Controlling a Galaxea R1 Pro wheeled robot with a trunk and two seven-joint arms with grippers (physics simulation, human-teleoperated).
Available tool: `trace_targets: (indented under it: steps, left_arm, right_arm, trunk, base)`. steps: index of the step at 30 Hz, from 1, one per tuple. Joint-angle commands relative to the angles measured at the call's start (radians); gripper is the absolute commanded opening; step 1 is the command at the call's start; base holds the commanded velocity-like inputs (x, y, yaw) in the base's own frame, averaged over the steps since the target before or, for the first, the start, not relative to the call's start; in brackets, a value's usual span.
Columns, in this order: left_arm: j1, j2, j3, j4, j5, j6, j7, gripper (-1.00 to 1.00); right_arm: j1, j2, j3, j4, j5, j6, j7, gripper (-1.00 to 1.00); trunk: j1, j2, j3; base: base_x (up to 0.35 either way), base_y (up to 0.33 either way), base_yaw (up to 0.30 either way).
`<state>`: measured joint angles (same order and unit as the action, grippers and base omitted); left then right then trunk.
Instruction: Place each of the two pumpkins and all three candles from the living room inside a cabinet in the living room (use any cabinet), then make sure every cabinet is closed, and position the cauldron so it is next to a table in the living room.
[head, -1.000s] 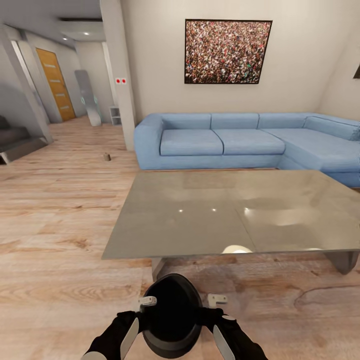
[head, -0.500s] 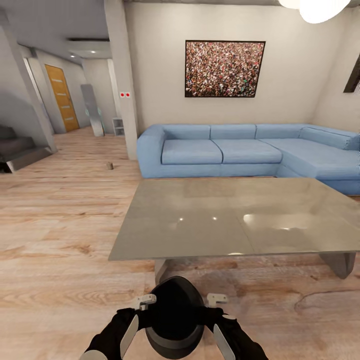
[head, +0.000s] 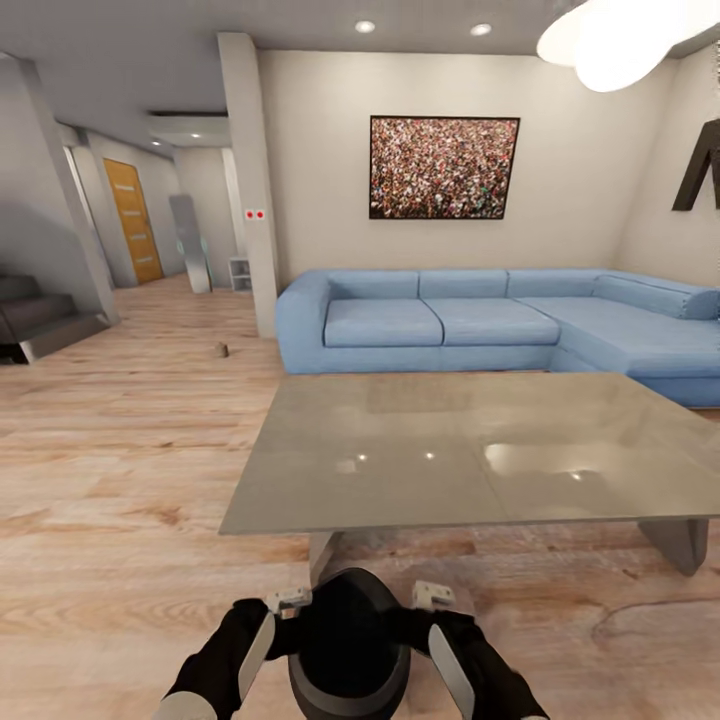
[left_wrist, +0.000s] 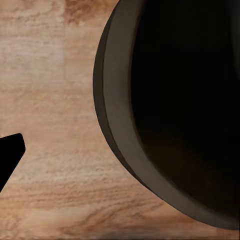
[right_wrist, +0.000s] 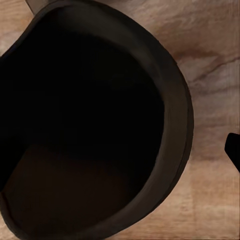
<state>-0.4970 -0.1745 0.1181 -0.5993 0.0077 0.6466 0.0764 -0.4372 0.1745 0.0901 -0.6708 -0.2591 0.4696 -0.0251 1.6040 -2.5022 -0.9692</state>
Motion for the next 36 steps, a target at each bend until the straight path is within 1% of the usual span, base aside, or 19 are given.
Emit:
trace_targets:
  steps: [1,6,9,14,36]
  left_arm:
    - [0.0,0.0,0.0,-0.002,0.0,0.012,0.0,1.0]
    - [0.0,0.001,0.0,-0.009,0.0,0.042,0.0,1.0]
    - [0.0,0.001,0.0,-0.017,0.0,0.054,0.0,1.0]
    - [0.0,0.001,0.0,-0.022,0.0,0.061,0.0,1.0]
    - [0.0,0.002,-0.001,-0.025,0.0,0.062,0.002,1.0]
  right_arm:
    - [0.0,0.0,-0.002,-0.004,-0.009,0.014,0.0,1.0]
    - [0.0,0.0,-0.006,-0.009,-0.021,0.034,-0.001,1.0]
    - [0.0,0.0,-0.007,-0.01,-0.024,0.038,-0.001,1.0]
    - [0.0,0.0,-0.006,-0.01,-0.023,0.039,-0.003,1.0]
    - [0.0,0.0,-0.006,-0.01,-0.023,0.039,-0.007,1.0]
  trunk:
    - [0.0,0.0,0.004]
    - [-0.003,0.001,0.023]
    - [-0.004,0.002,0.035]
    - [-0.023,0.037,0.051]
    - [-0.107,0.191,0.12]
  base:
    - [0.0,0.0,0.0]
    - [-0.015,0.0,0.0]
    - [-0.198,0.0,0.0]
    - [-0.112,0.0,0.0]
    - [-0.002,0.0,0.0]
